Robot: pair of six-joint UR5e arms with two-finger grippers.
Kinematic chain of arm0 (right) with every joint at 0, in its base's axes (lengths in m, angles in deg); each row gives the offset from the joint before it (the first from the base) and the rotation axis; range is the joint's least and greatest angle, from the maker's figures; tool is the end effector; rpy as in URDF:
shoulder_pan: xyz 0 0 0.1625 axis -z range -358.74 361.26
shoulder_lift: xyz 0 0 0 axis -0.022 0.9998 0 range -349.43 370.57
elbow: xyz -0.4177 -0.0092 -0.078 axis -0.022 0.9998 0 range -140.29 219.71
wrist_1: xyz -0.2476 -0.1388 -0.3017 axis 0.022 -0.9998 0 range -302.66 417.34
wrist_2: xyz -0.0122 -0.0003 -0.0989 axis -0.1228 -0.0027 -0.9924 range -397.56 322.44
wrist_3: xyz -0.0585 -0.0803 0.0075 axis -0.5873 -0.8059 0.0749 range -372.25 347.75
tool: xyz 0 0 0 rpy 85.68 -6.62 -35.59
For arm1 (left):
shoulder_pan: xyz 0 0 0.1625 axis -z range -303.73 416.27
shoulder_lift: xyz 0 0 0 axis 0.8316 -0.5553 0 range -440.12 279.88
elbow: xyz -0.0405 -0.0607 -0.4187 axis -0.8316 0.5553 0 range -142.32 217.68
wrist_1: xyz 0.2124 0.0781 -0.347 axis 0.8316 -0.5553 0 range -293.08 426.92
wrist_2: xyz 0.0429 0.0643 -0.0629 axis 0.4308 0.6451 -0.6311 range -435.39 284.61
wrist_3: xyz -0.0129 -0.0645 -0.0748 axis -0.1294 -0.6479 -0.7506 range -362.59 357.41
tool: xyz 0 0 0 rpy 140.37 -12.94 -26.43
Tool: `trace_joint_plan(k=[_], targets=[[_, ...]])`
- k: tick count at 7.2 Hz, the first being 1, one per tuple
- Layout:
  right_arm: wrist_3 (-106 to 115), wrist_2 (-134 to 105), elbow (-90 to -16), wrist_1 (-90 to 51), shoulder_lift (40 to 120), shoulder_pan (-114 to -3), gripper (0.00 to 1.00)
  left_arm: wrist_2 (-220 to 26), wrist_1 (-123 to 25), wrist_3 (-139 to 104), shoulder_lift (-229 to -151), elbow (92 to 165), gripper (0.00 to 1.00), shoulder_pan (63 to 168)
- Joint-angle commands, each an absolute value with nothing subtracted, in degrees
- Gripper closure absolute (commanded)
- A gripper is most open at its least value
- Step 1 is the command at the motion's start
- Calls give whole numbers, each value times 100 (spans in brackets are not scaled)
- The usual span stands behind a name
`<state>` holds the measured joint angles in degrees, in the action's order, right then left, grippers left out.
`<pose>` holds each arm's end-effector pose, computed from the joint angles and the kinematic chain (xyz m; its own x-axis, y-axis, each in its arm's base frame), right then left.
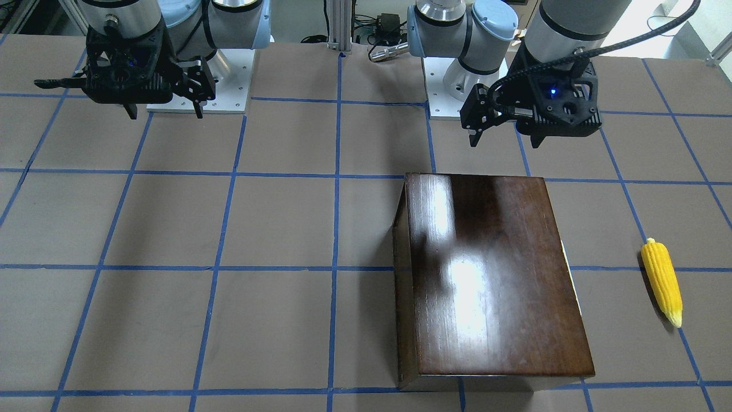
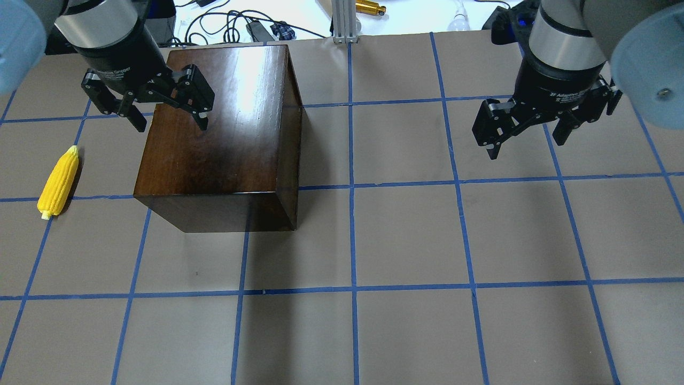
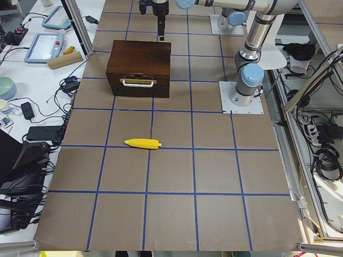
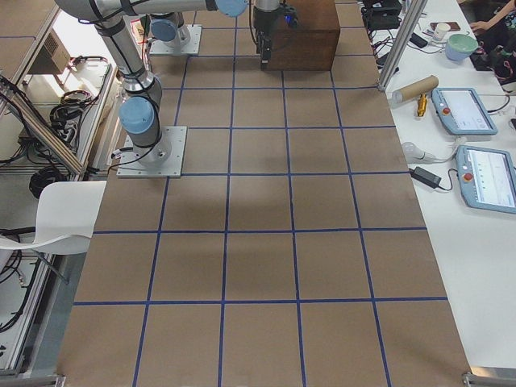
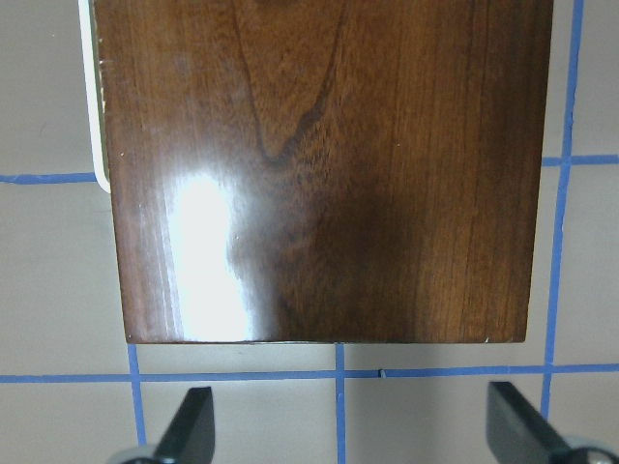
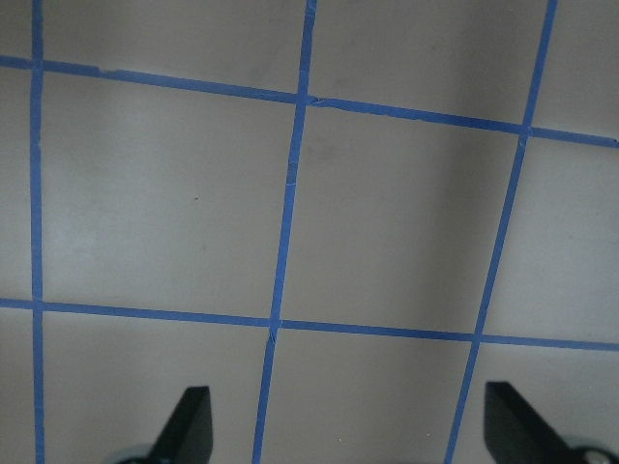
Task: Open drawer and put corn inside
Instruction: 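Move the left gripper away from the cabinet top toward the drawer side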
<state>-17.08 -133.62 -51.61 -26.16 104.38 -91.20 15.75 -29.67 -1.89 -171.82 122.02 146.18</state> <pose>0.1423 -0.4504 0.4977 -0.9860 -0.1339 0.0990 -0.1264 0.9889 0.0786 -0.1305 -0.4992 0.5103 -0.9997 0.0116 -0.0194 0.0107 0.9989 0.0463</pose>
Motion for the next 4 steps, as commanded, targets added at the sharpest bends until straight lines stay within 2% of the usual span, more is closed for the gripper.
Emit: trace_joint_plan(k=[1, 4], targets=[[-1708, -13362, -5161, -2616, 10435, -9120, 0, 1575, -2967, -189, -17170, 12214, 0, 14618], [-1708, -13362, -5161, -2616, 10444, -9120, 0, 1593, -2967, -180, -17135, 12223, 0, 14609]])
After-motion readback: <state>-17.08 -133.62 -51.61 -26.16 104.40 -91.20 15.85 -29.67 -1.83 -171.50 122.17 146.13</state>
